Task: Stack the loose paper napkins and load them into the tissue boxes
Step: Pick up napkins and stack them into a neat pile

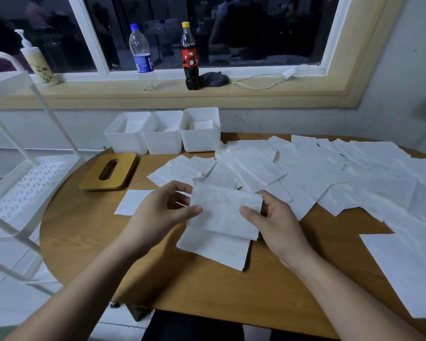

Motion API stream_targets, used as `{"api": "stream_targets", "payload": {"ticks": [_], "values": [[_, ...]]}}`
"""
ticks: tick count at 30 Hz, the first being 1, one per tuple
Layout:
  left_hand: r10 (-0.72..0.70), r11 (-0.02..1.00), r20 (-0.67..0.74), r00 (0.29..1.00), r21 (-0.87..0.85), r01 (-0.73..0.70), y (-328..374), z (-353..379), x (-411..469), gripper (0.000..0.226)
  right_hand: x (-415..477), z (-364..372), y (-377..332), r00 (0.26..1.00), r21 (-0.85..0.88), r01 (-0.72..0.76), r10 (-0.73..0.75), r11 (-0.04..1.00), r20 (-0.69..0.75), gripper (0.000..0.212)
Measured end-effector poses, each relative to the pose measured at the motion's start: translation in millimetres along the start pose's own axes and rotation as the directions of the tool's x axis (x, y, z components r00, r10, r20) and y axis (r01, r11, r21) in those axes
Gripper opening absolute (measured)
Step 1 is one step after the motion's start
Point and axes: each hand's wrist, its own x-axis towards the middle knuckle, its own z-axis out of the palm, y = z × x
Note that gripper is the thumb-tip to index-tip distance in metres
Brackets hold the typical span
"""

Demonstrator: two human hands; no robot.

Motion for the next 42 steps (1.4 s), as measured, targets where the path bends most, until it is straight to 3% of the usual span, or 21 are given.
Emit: {"api": "stream_targets", "payload": {"ticks": [5, 9, 12, 16, 18, 20, 22, 29, 34, 42], "values": [[0.139, 0.965, -0.041, 0.989, 0.229, -0.127, -11.4, -3.9, 0.4, 0.041, -9.5, 2.7, -2.4, 0.988, -0.227, 0.154, -0.155, 0.962, 0.013, 0.006], [0.147, 0.944, 0.027, 0.989, 0.295, -0.148, -19.1, -6.9, -1.6, 0.046, -9.8, 6.0, -1.5, 0.988, -0.315, 0.153, -0.133, 0.937, 0.083, 0.012], [0.167, 0.939, 0.063, 0.984, 0.294, -0.178, -23.4, -6.9, -1.6, 0.032, -7.7, 5.3, 2.1, 0.988, -0.358, 0.146, -0.115, 0.922, 0.106, 0.012], [0.173, 0.951, 0.004, 0.985, 0.258, -0.168, -21.0, -5.7, 0.0, 0.007, -7.6, 4.3, 4.4, 0.983, -0.381, 0.181, -0.154, 0.907, 0.099, 0.015], [0.169, 0.969, -0.026, 0.985, 0.189, -0.162, -16.9, -7.1, 0.5, 0.007, -7.7, 3.6, 1.7, 0.983, -0.349, 0.179, -0.157, 0.92, 0.09, 0.011], [0.126, 0.991, -0.018, 0.992, 0.041, -0.125, -12.1, -10.4, 2.1, 0.01, -7.4, 2.2, -3.7, 0.988, -0.249, 0.138, -0.115, 0.959, 0.104, 0.007], [0.043, 0.998, 0.024, 0.999, -0.036, -0.043, -7.9, -14.3, 5.7, 0.012, -6.3, 0.6, -7.0, 0.989, -0.149, 0.069, -0.049, 0.986, 0.139, 0.02], [-0.241, 0.965, 0.178, 0.954, 0.147, 0.216, -20.1, -20.2, 24.0, 0.018, -6.6, 1.0, -8.5, 0.979, -0.251, -0.025, 0.075, 0.968, 0.191, 0.026], [-0.268, 0.948, 0.14, 0.953, 0.212, 0.236, -25.2, -12.4, 27.7, 0.018, -5.9, 4.1, -4.8, 0.976, -0.389, -0.034, 0.114, 0.921, 0.184, 0.027], [-0.27, 0.923, 0.076, 0.96, 0.305, 0.235, -29.0, -5.1, 30.6, 0.021, -1.5, 4.4, 4.5, 0.992, -0.453, -0.041, 0.089, 0.891, 0.086, 0.028]]}}
